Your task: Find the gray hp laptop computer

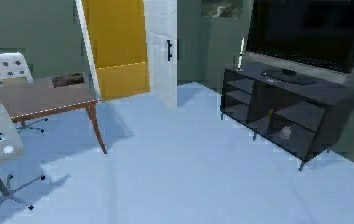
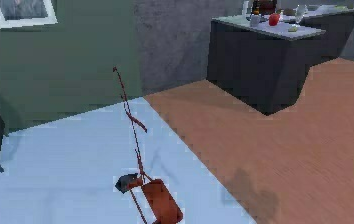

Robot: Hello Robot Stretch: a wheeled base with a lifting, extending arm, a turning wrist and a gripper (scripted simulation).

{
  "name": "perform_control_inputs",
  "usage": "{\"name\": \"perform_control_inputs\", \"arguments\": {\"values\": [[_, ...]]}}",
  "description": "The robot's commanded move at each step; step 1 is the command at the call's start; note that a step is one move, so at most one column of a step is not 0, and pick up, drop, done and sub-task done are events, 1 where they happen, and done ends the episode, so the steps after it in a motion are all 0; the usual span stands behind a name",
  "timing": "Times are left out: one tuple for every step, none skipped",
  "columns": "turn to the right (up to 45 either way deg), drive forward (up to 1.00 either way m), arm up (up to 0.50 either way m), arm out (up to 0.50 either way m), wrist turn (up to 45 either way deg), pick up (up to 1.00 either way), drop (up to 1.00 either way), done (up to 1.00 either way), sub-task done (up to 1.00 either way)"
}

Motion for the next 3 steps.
{"name": "perform_control_inputs", "arguments": {"values": [[0.0,1.00,0.00,0.00,0.0,0.00,0.00,0.00,0.00],[0.0,0.85,0.00,0.00,0.0,0.00,0.00,0.00,0.00],[-24.0,0.00,0.00,0.00,0.0,0.00,0.00,0.00,0.00]]}}
